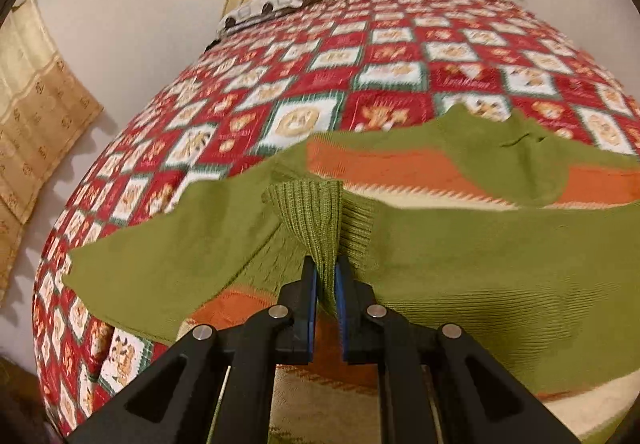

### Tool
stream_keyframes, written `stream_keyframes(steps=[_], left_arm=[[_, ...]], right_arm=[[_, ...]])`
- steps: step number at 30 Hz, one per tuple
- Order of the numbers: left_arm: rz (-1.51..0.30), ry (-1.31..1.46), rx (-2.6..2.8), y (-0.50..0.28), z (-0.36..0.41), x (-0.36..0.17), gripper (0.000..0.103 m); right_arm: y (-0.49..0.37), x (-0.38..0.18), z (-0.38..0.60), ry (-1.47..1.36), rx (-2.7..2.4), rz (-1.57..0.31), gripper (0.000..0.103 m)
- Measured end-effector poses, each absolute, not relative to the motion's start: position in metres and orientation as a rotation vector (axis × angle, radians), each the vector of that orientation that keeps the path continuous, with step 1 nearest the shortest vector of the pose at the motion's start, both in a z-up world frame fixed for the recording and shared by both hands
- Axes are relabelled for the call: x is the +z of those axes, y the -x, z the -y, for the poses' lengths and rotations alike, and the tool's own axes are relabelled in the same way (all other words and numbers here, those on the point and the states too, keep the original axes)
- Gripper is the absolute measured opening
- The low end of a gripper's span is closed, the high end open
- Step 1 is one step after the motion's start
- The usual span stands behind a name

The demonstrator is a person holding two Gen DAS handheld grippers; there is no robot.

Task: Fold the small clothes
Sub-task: 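Carry the held sleeve with the right gripper across the sweater body, then lower the sleeve onto the sweater and open the right gripper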

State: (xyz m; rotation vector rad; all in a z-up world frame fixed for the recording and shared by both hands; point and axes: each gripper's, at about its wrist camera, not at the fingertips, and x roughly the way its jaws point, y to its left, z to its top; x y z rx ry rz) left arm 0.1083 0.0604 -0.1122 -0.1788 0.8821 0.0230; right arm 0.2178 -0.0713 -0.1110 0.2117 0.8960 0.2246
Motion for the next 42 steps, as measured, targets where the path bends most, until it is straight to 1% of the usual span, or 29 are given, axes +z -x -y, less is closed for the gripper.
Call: stream_keyframes(steps=[1,3,4,5,6,7,8,10,12,13,14,16,18,19,23,25,28,31,37,40,42], left_arm=[[-0.881,0.18,0.023,-0.107,-0.06,-0.112,0.103],[-0.881,0.183,0.023,-0.108,-0.06,-0.113,0.103],[-0.88,0.182,0.023,-0.108,-0.06,-0.113,0.103],[-0.88,0.182,0.023,-0.108,-0.06,-0.113,0.103],[-0.88,0.184,0.023,-0.109,-0.06,-0.113,0.103],[-0.88,0.184,0.022,-0.108,-0.06,-0.113,0.103],[-0.88,0.185,0.022,-0.109,-0.06,-0.113,0.103],[-0.88,0.183,0.023,-0.108,-0.06,-0.113,0.103],[-0.88,0.182,0.024,-0.109,-0.061,-0.113,0.103],[-0.88,0.182,0.024,-0.109,-0.061,-0.113,0.103],[-0.88,0.182,0.024,-0.109,-0.061,-0.113,0.103],[-0.88,0.182,0.024,-0.109,-0.061,-0.113,0.103],[-0.882,0.182,0.024,-0.109,-0.061,-0.113,0.103],[-0.883,0.181,0.025,-0.109,-0.061,-0.113,0.103],[-0.888,0.168,0.031,-0.111,-0.059,-0.114,0.103],[-0.891,0.161,0.035,-0.111,-0.058,-0.114,0.103],[-0.897,0.147,0.042,-0.112,-0.056,-0.115,0.103],[-0.899,0.142,0.045,-0.112,-0.056,-0.116,0.103],[-0.903,0.129,0.052,-0.112,-0.054,-0.116,0.103],[-0.904,0.125,0.055,-0.112,-0.052,-0.116,0.103],[-0.909,0.112,0.062,-0.112,-0.051,-0.117,0.103]], right_arm=[[-0.22,-0.114,0.071,-0.213,0.224,-0.906,0.011],[-0.221,-0.118,0.072,-0.225,0.239,-0.901,0.017],[-0.22,-0.117,0.072,-0.237,0.261,-0.896,0.029],[-0.22,-0.116,0.071,-0.25,0.283,-0.899,0.045],[-0.219,-0.114,0.069,-0.274,0.326,-0.905,0.053],[-0.217,-0.111,0.069,-0.285,0.351,-0.904,0.057],[-0.214,-0.106,0.068,-0.29,0.38,-0.893,0.057],[-0.202,-0.092,0.072,-0.277,0.38,-0.814,0.056],[-0.196,-0.085,0.083,-0.265,0.294,-0.773,0.05],[-0.197,-0.086,0.086,-0.263,0.273,-0.78,0.042],[-0.199,-0.09,0.088,-0.26,0.264,-0.8,0.036],[-0.204,-0.105,0.086,-0.248,0.273,-0.86,0.032],[-0.209,-0.122,0.083,-0.243,0.288,-0.914,0.032],[-0.207,-0.123,0.081,-0.229,0.285,-0.885,0.032],[-0.206,-0.12,0.071,-0.134,0.268,-0.899,0.032],[-0.199,-0.11,0.074,-0.089,0.242,-0.9,0.032],[-0.175,-0.088,0.105,-0.104,0.149,-0.8,0.032],[-0.152,-0.076,0.156,-0.108,0.009,-0.753,0.032],[-0.118,-0.092,0.259,-0.103,-0.257,-0.82,0.032],[-0.112,-0.119,0.296,-0.106,-0.288,-0.907,0.032],[-0.105,-0.119,0.301,-0.098,-0.259,-0.861,0.032]])
